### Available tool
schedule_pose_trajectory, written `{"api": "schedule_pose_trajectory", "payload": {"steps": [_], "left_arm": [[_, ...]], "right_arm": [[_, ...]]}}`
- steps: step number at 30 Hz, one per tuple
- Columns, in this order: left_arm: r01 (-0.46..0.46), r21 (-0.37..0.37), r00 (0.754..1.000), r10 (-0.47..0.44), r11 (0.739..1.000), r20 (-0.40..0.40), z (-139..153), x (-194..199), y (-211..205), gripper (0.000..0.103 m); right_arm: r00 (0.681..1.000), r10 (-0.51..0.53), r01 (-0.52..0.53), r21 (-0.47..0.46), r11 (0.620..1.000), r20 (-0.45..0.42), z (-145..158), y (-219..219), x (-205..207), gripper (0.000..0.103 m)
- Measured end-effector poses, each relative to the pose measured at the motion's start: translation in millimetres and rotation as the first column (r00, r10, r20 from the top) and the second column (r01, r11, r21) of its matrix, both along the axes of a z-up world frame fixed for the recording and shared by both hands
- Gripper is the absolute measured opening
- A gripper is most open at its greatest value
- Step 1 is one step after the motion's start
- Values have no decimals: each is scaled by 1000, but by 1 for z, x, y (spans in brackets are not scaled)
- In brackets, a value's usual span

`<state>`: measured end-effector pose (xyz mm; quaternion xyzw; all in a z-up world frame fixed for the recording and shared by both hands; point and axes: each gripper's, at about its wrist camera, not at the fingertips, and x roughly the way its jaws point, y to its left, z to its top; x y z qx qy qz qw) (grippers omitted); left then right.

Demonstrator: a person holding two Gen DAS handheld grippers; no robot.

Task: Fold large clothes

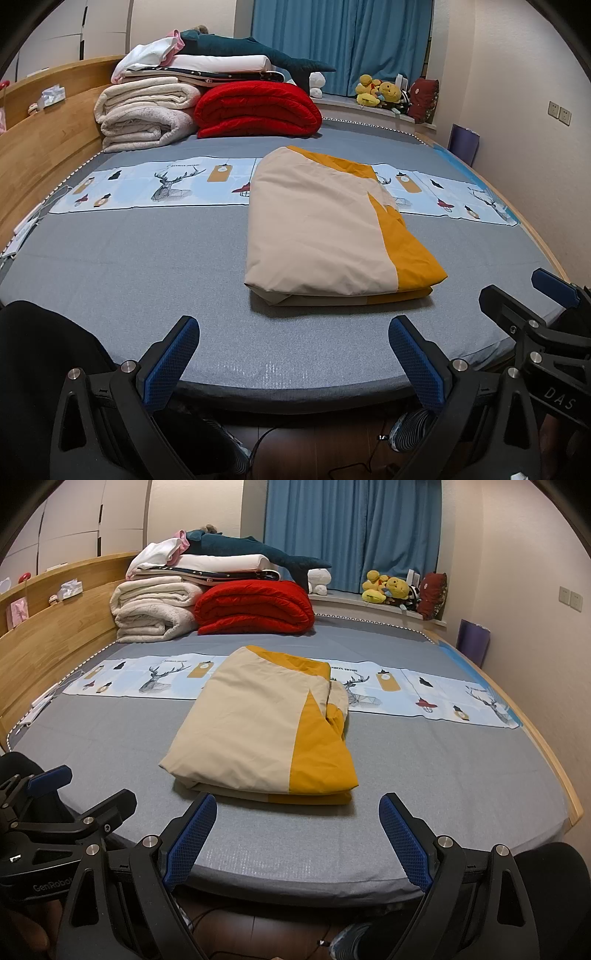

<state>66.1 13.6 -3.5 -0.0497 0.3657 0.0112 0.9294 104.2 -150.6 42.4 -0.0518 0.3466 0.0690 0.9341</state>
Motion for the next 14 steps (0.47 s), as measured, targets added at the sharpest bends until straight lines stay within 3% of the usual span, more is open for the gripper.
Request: {"api": "schedule_pose_trajectory", "payload": {"steps": [14], "left_arm": [[2, -2, 1000, -2, 1000, 0, -1, 2, 1, 102]], "right_arm": [[1000, -2, 2, 0, 1000, -1, -1, 1, 0, 90]]}}
